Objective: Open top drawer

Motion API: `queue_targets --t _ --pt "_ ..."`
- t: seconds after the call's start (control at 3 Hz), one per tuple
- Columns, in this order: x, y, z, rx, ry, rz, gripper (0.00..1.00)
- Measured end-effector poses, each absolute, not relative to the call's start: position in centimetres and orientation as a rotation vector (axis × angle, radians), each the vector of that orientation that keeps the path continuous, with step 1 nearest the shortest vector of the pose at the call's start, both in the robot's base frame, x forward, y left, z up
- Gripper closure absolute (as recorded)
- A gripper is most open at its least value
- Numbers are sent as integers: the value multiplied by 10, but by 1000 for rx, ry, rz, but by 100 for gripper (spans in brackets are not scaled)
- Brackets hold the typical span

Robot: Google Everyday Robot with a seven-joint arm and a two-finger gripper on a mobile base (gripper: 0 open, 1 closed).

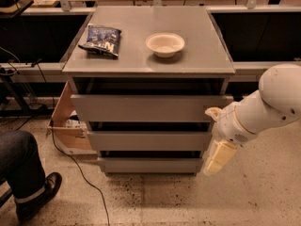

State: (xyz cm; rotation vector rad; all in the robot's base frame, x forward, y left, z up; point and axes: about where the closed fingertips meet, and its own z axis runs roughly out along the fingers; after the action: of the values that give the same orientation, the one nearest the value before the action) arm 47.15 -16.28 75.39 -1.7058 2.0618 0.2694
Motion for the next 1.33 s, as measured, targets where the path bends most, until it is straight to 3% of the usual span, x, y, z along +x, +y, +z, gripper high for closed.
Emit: queue_targets --t 0.67,1.33 --pt "508 -145 718 -1693 2045 246 0" --pt "570 -127 690 -1723 2014 77 0"
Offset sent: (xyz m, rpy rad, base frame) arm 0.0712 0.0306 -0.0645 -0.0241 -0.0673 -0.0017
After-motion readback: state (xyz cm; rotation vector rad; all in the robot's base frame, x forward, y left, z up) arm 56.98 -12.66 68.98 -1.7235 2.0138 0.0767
